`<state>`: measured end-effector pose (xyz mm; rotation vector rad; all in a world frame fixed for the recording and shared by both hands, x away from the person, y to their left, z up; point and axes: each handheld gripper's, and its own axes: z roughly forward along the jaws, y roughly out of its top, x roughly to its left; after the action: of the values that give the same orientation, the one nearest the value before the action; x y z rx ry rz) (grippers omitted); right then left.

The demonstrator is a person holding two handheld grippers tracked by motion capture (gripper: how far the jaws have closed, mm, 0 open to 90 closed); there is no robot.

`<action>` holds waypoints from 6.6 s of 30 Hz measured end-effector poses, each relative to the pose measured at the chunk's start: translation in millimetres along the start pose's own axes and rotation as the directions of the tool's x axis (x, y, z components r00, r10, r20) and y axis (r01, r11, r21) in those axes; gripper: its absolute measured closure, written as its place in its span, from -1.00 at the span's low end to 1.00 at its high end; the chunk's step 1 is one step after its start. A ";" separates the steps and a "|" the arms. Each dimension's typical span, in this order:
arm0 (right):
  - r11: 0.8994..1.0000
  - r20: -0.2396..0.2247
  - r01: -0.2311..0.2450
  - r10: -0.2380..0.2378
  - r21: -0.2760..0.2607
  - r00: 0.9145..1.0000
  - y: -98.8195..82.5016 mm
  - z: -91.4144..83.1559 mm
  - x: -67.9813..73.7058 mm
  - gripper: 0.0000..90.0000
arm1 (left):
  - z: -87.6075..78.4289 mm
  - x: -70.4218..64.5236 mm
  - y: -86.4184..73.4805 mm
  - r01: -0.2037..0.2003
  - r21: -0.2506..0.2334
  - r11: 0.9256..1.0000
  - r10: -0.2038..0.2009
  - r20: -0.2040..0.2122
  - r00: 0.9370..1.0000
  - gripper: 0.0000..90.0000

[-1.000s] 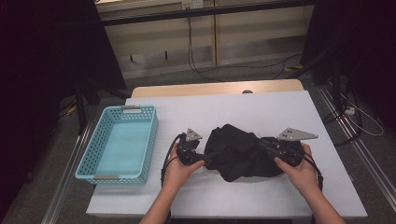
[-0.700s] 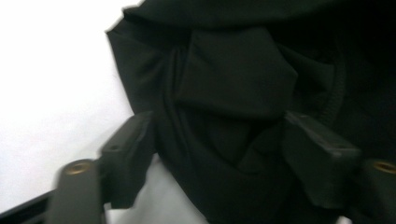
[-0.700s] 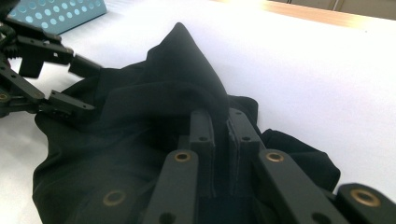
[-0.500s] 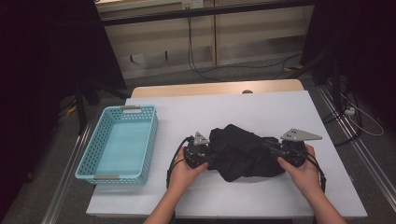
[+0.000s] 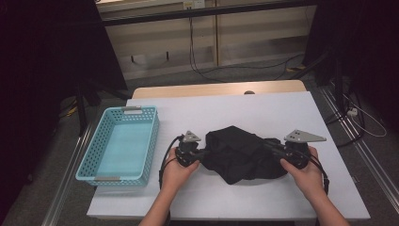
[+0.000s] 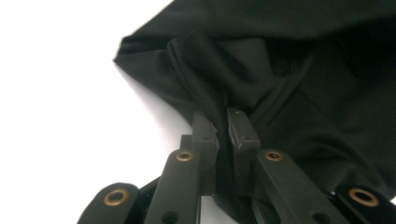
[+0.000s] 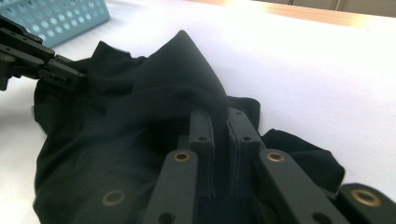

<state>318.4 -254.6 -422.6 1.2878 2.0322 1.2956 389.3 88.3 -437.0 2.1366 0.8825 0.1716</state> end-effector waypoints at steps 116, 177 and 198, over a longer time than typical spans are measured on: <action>0.999 0.033 -0.041 0.042 -0.008 0.999 6.2 -3.3 -15.3 0.33 | -37.2 39.0 -6.9 0.176 -0.120 0.977 -0.192 -0.136 0.972 0.91; 0.980 0.138 -0.052 0.026 0.191 0.990 -3.0 55.4 -24.8 0.41 | -46.6 39.0 -1.9 0.136 -0.139 0.981 -0.160 -0.175 0.971 0.89; 0.967 0.086 0.055 -0.079 0.249 0.993 -22.7 1.0 -21.5 0.92 | -32.9 41.4 -3.4 0.163 -0.127 0.978 -0.181 -0.141 0.973 0.88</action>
<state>318.8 -275.9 -445.6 1.3452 2.2007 0.9557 405.4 137.1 -424.2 1.9492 1.1150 0.2929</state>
